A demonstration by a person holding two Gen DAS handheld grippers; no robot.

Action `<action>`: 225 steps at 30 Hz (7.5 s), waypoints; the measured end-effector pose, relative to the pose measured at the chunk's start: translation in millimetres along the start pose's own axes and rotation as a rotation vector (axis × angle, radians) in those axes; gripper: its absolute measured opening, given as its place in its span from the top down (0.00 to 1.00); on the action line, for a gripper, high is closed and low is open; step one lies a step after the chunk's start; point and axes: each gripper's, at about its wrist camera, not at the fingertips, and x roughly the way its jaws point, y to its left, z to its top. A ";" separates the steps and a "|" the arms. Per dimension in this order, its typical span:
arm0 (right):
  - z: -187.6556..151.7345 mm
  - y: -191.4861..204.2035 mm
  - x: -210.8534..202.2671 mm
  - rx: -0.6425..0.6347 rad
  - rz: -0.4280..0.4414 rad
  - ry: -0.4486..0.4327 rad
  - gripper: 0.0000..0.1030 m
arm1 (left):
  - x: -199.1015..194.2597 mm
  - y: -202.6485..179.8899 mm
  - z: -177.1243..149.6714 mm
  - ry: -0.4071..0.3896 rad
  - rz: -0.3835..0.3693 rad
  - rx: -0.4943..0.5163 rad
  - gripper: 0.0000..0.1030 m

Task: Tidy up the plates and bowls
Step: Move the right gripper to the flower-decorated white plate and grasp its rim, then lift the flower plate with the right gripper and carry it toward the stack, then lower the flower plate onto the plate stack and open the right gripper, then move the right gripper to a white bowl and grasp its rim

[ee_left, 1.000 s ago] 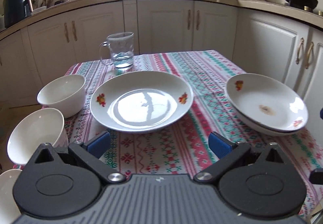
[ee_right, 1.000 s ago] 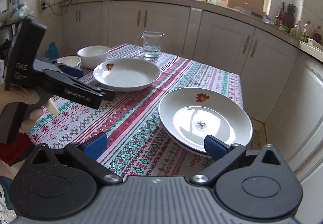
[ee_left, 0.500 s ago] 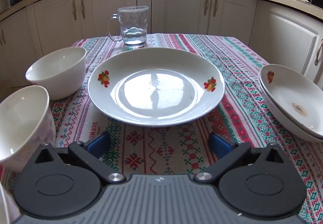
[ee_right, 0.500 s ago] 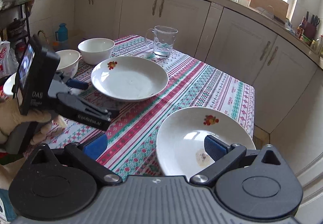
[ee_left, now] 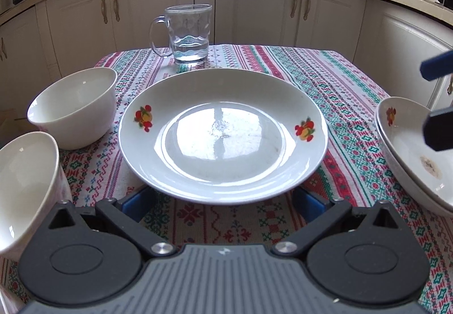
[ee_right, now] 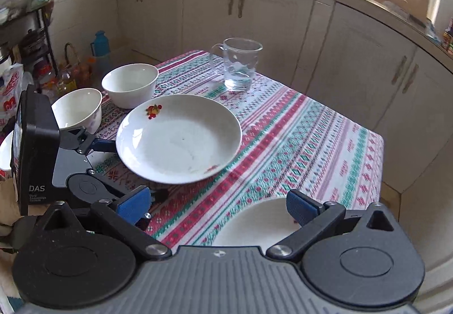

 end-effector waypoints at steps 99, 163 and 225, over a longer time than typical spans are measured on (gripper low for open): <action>64.1 -76.4 79.3 0.000 0.478 0.266 0.30 | -82.1 -45.7 -4.3 -0.048 -0.225 0.287 0.01; -53.6 -151.9 21.5 0.227 0.237 0.270 0.17 | -57.7 -123.2 -1.7 -0.002 -0.459 0.437 0.01; -69.5 -20.0 -64.8 0.120 -0.284 0.087 0.00 | -109.4 -84.7 -12.5 -0.178 -0.374 0.431 0.01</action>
